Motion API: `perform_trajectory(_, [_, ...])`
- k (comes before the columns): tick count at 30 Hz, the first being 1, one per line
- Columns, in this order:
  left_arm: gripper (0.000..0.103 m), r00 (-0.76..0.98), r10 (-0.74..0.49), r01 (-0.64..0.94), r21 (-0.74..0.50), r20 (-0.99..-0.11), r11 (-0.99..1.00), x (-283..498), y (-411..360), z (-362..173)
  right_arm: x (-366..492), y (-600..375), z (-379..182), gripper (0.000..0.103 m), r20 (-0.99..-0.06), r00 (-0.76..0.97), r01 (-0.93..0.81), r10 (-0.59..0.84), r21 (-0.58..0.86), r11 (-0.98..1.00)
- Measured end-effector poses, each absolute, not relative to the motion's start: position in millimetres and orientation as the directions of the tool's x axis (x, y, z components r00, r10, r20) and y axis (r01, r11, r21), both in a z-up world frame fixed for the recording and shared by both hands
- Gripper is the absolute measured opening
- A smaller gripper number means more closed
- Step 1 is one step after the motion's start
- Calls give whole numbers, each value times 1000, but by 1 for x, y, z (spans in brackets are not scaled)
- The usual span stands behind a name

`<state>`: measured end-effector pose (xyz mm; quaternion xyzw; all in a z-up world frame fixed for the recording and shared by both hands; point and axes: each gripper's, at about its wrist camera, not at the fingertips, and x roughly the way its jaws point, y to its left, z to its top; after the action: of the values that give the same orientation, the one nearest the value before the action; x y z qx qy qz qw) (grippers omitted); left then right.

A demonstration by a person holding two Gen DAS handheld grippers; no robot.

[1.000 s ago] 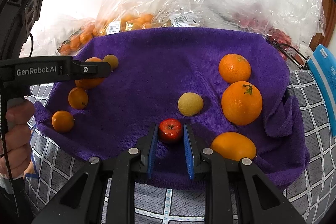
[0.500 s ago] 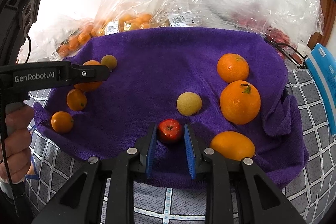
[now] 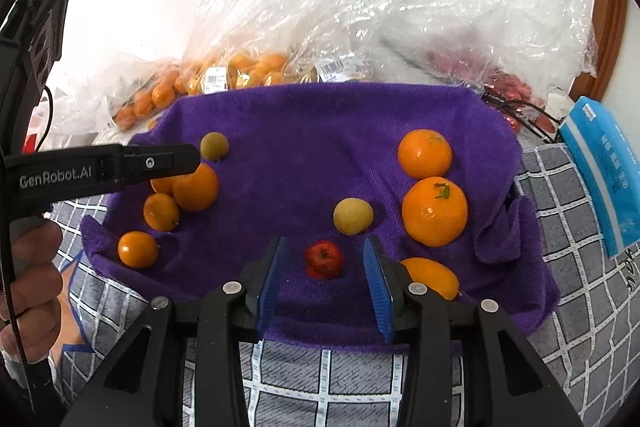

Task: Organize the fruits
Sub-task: 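Lower the apple among the fruits and open the right tool while the left tool lowers the orange, then open the left tool to release the large orange on the towel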

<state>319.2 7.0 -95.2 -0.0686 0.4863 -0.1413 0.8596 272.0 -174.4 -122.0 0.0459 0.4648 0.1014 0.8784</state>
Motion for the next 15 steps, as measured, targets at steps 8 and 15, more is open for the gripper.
perform_trajectory(8, [45, 548, -270, 157, -220, -791, 963, 285, 18, -67, 250, -182, -86, 42, -777, 603, -95, 181, 156, 983])
perform_trajectory(15, [56, 609, -217, 131, -173, -763, 976, 241, 19, -36, 222, -198, -47, 44, -755, 636, -50, 161, 167, 985])
